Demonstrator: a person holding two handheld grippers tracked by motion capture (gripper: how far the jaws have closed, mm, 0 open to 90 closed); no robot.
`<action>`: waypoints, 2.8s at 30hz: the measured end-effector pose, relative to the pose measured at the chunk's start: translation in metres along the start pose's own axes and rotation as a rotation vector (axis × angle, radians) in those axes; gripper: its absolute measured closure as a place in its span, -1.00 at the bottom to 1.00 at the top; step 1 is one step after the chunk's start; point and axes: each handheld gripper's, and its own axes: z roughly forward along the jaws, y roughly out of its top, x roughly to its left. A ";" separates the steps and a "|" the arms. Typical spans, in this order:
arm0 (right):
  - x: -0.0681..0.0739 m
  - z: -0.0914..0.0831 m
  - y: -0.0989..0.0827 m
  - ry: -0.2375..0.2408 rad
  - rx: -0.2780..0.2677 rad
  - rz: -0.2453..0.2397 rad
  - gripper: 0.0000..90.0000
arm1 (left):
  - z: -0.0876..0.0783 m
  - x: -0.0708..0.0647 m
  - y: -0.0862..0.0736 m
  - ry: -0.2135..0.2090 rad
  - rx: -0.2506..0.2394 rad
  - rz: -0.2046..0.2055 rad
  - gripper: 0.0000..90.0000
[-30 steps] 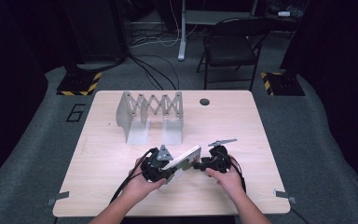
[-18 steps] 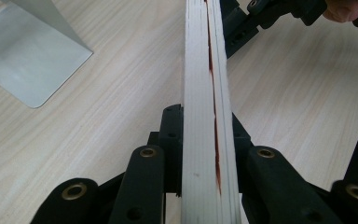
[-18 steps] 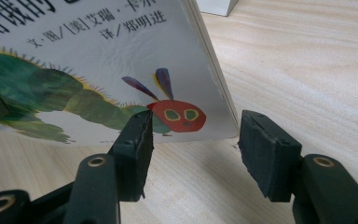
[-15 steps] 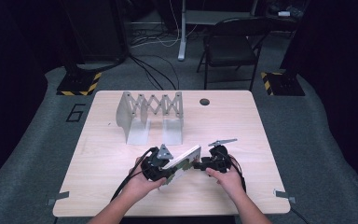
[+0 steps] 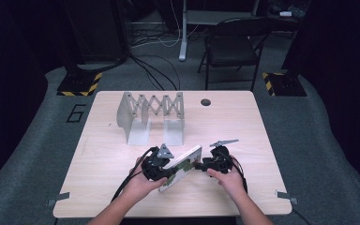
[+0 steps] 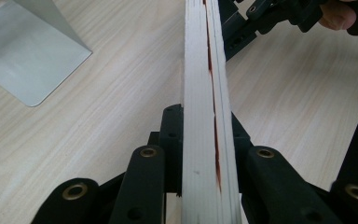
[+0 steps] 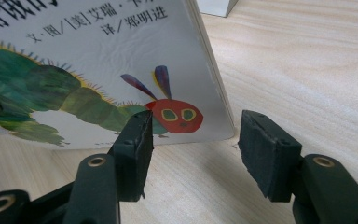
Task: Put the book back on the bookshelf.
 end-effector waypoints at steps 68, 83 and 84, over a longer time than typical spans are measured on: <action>-0.001 0.001 -0.001 -0.005 0.010 0.009 -0.02 | -0.108 0.085 -0.040 0.240 -0.079 -0.220 0.69; -0.001 0.002 -0.002 -0.003 0.014 0.010 -0.02 | -0.134 0.102 -0.058 0.295 -0.110 -0.295 0.69; -0.001 0.002 -0.002 -0.003 0.012 0.007 -0.02 | -0.134 0.103 -0.059 0.301 -0.115 -0.300 0.69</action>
